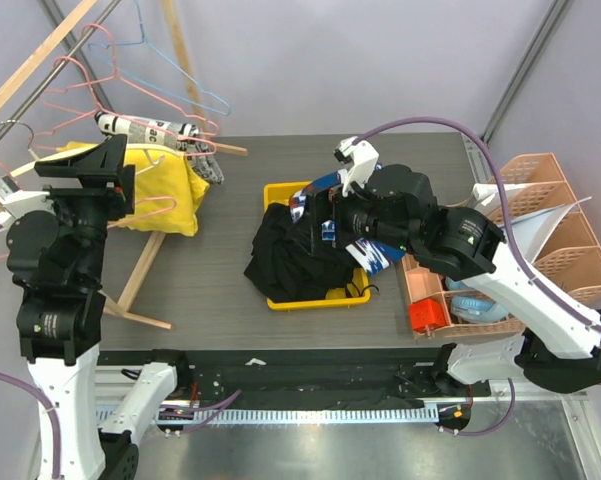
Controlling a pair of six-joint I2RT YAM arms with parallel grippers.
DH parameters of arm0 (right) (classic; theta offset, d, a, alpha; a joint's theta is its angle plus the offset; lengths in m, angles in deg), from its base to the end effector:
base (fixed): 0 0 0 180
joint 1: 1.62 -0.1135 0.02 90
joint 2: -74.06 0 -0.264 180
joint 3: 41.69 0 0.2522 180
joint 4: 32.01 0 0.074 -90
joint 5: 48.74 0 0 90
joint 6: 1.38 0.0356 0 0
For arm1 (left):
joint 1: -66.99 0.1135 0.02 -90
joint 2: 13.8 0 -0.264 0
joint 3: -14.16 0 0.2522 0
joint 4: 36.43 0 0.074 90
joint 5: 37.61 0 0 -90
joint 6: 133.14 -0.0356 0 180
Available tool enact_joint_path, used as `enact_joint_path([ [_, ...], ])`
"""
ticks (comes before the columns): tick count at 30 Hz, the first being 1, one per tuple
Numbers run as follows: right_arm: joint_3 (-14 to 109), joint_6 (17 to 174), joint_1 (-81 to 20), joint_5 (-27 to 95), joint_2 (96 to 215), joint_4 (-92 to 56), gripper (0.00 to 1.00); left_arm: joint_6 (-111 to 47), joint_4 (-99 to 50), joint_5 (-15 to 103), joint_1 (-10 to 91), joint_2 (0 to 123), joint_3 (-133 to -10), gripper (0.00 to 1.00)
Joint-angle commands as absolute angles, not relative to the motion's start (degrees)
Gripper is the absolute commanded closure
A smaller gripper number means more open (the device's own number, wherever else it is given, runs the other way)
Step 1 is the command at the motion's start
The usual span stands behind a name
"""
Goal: Remove the trousers from the hanger
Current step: Hang the hanger back to the clothesline with the left arm
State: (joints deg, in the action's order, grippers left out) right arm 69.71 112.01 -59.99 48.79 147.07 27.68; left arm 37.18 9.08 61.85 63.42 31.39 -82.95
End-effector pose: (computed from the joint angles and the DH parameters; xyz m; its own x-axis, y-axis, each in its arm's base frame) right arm 0.1311 0.2039 0.4829 -0.4845 -0.0362 -0.8740 -0.6403 0.6954 0.3262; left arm 0.0981 -0.0003 0.5115 0.1189 -0.9817 -0.1490 0.0928 0.1604 -0.9827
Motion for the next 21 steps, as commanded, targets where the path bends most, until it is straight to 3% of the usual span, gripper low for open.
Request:
enact_joint_path([
  [1,68.5,114.9,-59.8,48.6,143.1,23.9,0.00,35.5,17.4,55.4,63.7,31.4,-89.6,0.26],
  [4,67.7,116.5,-59.8,49.1,142.1,24.0,0.00,35.4,21.8,50.0,63.7,31.4,-92.4,0.26],
  [11,70.2,120.6,-59.8,47.7,145.9,28.6,0.01,32.5,17.2,40.3,63.7,37.1,-94.2,0.29],
  [17,77.8,123.2,-59.8,44.5,156.7,34.7,0.05,25.4,15.8,40.9,63.7,48.5,-102.9,0.32],
  [21,81.1,121.4,-59.7,45.3,160.7,34.7,0.05,23.2,21.7,47.4,63.7,55.4,-109.6,0.34],
])
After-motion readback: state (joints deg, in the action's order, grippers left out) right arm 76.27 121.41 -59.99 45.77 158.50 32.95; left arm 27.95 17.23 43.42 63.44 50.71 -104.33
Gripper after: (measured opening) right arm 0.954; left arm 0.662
